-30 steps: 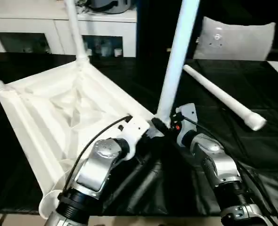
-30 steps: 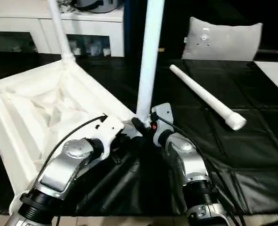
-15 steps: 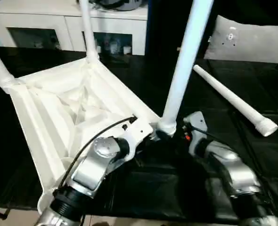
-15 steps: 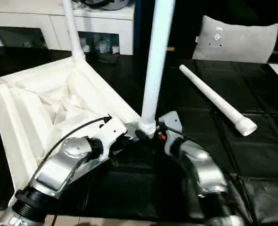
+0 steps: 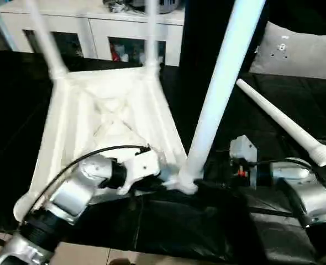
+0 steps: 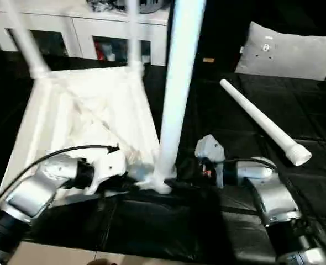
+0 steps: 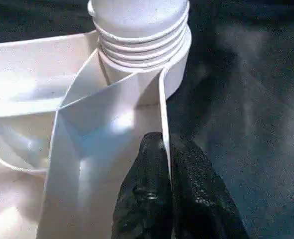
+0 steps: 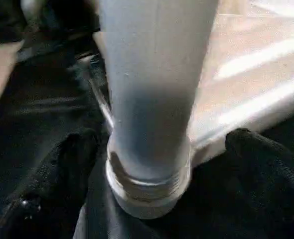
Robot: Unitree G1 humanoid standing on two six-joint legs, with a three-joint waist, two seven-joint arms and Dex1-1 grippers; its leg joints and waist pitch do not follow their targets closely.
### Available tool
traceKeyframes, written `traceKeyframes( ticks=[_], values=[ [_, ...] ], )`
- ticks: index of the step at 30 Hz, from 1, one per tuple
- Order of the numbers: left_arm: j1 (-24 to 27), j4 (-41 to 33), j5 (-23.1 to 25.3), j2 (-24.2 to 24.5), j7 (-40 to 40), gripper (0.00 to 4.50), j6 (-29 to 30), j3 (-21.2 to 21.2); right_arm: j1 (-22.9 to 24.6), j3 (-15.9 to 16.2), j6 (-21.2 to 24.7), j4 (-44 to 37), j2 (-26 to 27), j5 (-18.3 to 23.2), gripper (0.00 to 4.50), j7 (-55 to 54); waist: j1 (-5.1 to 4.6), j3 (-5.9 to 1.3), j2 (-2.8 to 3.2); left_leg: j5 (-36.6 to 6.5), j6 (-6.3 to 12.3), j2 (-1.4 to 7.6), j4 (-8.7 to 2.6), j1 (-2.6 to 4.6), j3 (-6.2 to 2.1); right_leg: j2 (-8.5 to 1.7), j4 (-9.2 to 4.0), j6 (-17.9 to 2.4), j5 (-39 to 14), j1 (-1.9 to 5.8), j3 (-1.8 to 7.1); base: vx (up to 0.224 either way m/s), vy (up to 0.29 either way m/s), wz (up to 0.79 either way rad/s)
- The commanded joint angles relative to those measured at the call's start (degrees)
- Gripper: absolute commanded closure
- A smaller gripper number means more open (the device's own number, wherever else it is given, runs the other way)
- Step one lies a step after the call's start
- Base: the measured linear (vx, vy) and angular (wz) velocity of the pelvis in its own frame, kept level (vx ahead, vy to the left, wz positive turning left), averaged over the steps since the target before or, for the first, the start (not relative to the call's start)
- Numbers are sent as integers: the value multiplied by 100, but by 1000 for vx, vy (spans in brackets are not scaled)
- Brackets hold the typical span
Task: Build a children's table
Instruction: Rotate leg to tighten
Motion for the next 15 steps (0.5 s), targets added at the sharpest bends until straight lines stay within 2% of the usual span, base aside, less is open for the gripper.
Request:
traceKeyframes(
  ticks=[1, 3, 5, 7, 10, 14, 15],
  values=[
    [15, 162, 109, 35, -458, 450, -146, -558, -29, 131, -85, -30, -55, -68, 40, 230, -39, -305, -32, -745, 502, 296, -393, 4, -55, -382, -342, -1422, -821, 291, 256, 0, 0, 0],
    [-26, 215, 137, 74, -530, 450, -223, -604, -48, 172, -54, -35, -57, -65, 45, 294, -34, -311, -39, -720, 474, 303, -394, 9, -59, -385, -332, -1423, -818, 293, 259, 0, 0, 0],
    [-70, 262, 140, 110, -601, 450, -307, -651, -89, 211, -64, 14, -46, -66, 74, 330, -38, -309, -44, -763, 447, 306, -400, 7, -60, -389, -334, -1411, -878, 297, 257, 0, 0, 0],
    [-99, 286, 124, 120, -665, 450, -350, -677, -131, 240, -60, 71, -30, -63, 84, 364, -46, -313, -45, -760, 427, 303, -398, 7, -60, -389, -334, -1410, -899, 299, 256, 0, 0, 0],
    [-103, 287, 135, 104, -713, 450, -375, -692, -165, 316, -79, 145, -23, -108, 119, 400, -45, -319, -54, -689, 432, 302, -391, -1, -58, -393, -326, -1414, -875, 304, 254, 0, 0, 0],
    [-138, 428, 160, 31, -724, 450, -491, -682, -193, 410, -225, 265, -27, -214, 139, 468, -43, -314, -58, -710, 447, 298, -387, 1, -53, -387, -336, -1409, -939, 297, 252, 0, 0, 0],
    [-149, 454, 153, 29, -728, 450, -513, -693, -186, 443, -270, 274, -45, -268, 162, 484, -43, -314, -67, -743, 430, 302, -390, -1, -55, -391, -342, -1382, -1012, 301, 253, 0, 0, 0]
  ],
)
